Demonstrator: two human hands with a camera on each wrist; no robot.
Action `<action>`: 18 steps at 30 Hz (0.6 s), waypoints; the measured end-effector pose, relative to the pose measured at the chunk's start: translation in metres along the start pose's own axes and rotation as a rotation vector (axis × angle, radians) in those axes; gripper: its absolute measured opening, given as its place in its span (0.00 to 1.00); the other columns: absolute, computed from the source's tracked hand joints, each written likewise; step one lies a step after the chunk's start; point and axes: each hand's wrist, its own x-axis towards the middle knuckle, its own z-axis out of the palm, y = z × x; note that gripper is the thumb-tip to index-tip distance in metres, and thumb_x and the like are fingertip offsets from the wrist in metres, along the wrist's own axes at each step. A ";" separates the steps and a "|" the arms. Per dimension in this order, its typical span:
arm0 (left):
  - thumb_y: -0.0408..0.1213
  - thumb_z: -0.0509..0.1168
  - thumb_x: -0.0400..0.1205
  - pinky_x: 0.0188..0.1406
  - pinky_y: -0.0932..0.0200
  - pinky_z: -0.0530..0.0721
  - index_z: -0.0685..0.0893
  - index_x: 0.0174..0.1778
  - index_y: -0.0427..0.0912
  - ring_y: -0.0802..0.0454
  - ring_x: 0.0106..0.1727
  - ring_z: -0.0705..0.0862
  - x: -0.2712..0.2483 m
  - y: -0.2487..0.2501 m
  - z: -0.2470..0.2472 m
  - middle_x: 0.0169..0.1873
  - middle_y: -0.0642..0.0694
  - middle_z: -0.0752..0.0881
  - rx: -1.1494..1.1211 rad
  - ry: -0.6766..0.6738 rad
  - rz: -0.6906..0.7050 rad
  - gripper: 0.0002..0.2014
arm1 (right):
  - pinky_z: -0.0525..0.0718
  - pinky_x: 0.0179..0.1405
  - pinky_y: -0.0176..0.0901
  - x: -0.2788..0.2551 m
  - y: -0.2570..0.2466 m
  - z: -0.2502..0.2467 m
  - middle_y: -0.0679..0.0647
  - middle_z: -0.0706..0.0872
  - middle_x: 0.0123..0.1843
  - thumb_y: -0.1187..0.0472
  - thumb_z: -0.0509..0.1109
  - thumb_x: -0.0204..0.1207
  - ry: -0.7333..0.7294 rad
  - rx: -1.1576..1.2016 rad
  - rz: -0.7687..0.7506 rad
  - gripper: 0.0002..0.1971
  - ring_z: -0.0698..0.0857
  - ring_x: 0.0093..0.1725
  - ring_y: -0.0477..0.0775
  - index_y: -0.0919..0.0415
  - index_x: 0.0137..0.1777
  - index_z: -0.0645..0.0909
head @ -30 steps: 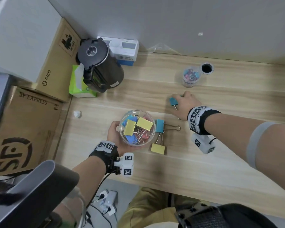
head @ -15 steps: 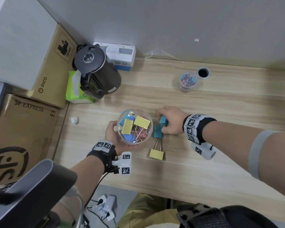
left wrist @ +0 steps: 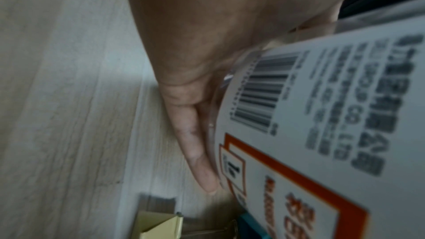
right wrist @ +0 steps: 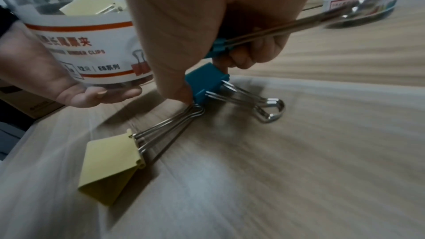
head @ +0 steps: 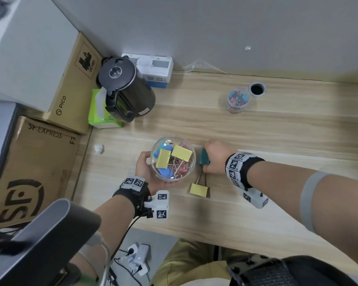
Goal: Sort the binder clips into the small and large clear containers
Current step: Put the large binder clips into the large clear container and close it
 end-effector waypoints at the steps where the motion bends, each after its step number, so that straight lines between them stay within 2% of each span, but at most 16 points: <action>1: 0.57 0.57 0.77 0.57 0.29 0.87 0.81 0.76 0.39 0.29 0.73 0.80 -0.001 0.000 0.001 0.69 0.31 0.85 0.010 0.009 0.006 0.35 | 0.84 0.42 0.48 -0.003 0.003 -0.006 0.56 0.82 0.56 0.44 0.75 0.66 0.029 0.023 0.010 0.27 0.84 0.51 0.61 0.58 0.60 0.77; 4: 0.57 0.57 0.77 0.58 0.31 0.86 0.81 0.75 0.39 0.28 0.68 0.83 -0.006 0.002 0.010 0.66 0.31 0.87 0.052 0.027 0.029 0.35 | 0.85 0.49 0.49 -0.017 0.014 -0.036 0.54 0.85 0.57 0.45 0.75 0.65 0.167 0.196 0.028 0.27 0.84 0.52 0.58 0.57 0.62 0.80; 6: 0.56 0.56 0.78 0.59 0.30 0.84 0.81 0.74 0.39 0.27 0.64 0.84 -0.010 0.003 0.020 0.63 0.30 0.88 0.071 0.031 0.048 0.34 | 0.84 0.53 0.48 -0.029 0.020 -0.064 0.52 0.85 0.57 0.46 0.78 0.65 0.314 0.353 0.006 0.28 0.84 0.54 0.56 0.57 0.64 0.81; 9: 0.59 0.54 0.80 0.67 0.27 0.77 0.80 0.74 0.37 0.25 0.63 0.82 -0.016 0.007 0.034 0.62 0.27 0.87 0.087 0.018 0.044 0.35 | 0.82 0.57 0.49 -0.042 0.014 -0.111 0.48 0.85 0.56 0.44 0.80 0.61 0.494 0.453 -0.170 0.30 0.82 0.54 0.50 0.56 0.63 0.83; 11: 0.60 0.54 0.80 0.67 0.27 0.77 0.80 0.73 0.36 0.25 0.62 0.84 -0.019 0.007 0.045 0.60 0.26 0.88 0.116 0.024 0.046 0.35 | 0.81 0.56 0.46 -0.051 0.000 -0.136 0.48 0.85 0.56 0.45 0.80 0.61 0.448 0.348 -0.322 0.30 0.81 0.54 0.48 0.56 0.62 0.82; 13: 0.59 0.55 0.80 0.64 0.28 0.79 0.82 0.71 0.37 0.26 0.61 0.85 -0.020 0.008 0.055 0.58 0.27 0.90 0.145 0.041 0.051 0.34 | 0.80 0.53 0.44 -0.057 -0.019 -0.149 0.49 0.84 0.56 0.48 0.80 0.62 0.319 0.135 -0.431 0.29 0.80 0.53 0.49 0.56 0.63 0.81; 15: 0.60 0.55 0.80 0.63 0.30 0.81 0.83 0.70 0.37 0.27 0.62 0.85 -0.021 0.004 0.068 0.59 0.28 0.90 0.194 0.041 0.045 0.34 | 0.82 0.49 0.45 -0.062 -0.033 -0.148 0.50 0.84 0.57 0.49 0.79 0.62 0.221 -0.023 -0.470 0.29 0.82 0.53 0.51 0.55 0.63 0.80; 18: 0.58 0.54 0.82 0.63 0.32 0.80 0.86 0.59 0.35 0.28 0.54 0.87 -0.028 -0.007 0.089 0.52 0.28 0.91 0.245 0.037 0.070 0.29 | 0.83 0.45 0.44 -0.064 -0.040 -0.132 0.50 0.84 0.57 0.51 0.78 0.62 0.120 -0.047 -0.492 0.25 0.84 0.53 0.53 0.53 0.60 0.81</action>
